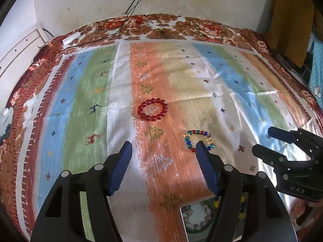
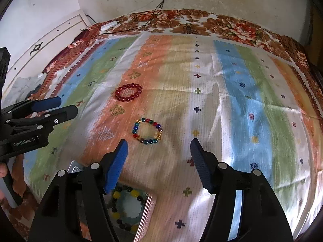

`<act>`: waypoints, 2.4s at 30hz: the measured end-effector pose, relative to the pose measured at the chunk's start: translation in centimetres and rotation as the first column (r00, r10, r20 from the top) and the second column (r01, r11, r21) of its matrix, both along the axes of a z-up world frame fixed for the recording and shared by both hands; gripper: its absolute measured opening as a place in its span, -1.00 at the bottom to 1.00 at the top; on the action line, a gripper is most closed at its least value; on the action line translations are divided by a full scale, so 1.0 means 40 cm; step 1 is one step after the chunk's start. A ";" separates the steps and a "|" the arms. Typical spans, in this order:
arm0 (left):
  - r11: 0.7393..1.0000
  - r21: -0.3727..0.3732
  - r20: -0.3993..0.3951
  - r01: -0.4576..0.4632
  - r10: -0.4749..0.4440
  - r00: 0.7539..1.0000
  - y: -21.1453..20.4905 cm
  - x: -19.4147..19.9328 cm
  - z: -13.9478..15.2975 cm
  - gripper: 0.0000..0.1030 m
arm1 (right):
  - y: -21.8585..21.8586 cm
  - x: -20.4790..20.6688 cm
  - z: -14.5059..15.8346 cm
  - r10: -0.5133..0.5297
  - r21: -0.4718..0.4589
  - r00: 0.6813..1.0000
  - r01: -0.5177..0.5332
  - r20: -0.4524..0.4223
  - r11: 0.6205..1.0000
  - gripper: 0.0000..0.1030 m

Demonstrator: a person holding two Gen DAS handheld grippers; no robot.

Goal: Organize jewelry
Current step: 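Move both tools back toward the red and multicolour glass bracelets, then grasp the red bead bracelet with the left tool while the right grasps the glass bead bracelet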

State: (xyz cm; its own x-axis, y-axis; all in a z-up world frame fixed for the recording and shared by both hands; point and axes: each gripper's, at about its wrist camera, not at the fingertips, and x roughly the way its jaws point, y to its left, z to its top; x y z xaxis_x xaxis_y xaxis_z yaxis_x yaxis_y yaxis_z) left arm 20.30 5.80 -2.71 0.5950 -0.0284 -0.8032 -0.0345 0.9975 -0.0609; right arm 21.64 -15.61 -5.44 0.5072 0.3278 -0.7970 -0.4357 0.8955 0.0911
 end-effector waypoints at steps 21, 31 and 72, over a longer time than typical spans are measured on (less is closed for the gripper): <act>0.999 0.040 -0.050 -0.036 0.038 0.998 0.040 0.158 -0.099 0.39 | 0.057 0.115 -0.064 0.029 -0.010 0.995 -0.030 -0.091 1.000 0.49; 0.998 0.050 -0.088 -0.033 0.038 0.995 0.060 0.220 -0.145 0.39 | 0.078 0.154 -0.108 0.033 -0.047 0.991 -0.039 -0.127 0.998 0.49; 0.995 0.088 -0.211 -0.046 0.064 0.975 0.121 0.354 -0.287 -0.68 | 0.114 0.245 -0.239 0.001 -0.225 0.981 -0.045 -0.193 0.973 -0.63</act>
State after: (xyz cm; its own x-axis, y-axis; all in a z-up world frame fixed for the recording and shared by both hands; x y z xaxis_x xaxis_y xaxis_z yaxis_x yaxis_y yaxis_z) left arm 34.46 10.64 -14.20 0.4088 0.0706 -0.9099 -0.0925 0.9951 0.0357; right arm 31.43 -11.03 -14.98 0.3333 0.1362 -0.9329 -0.4510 0.8920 -0.0308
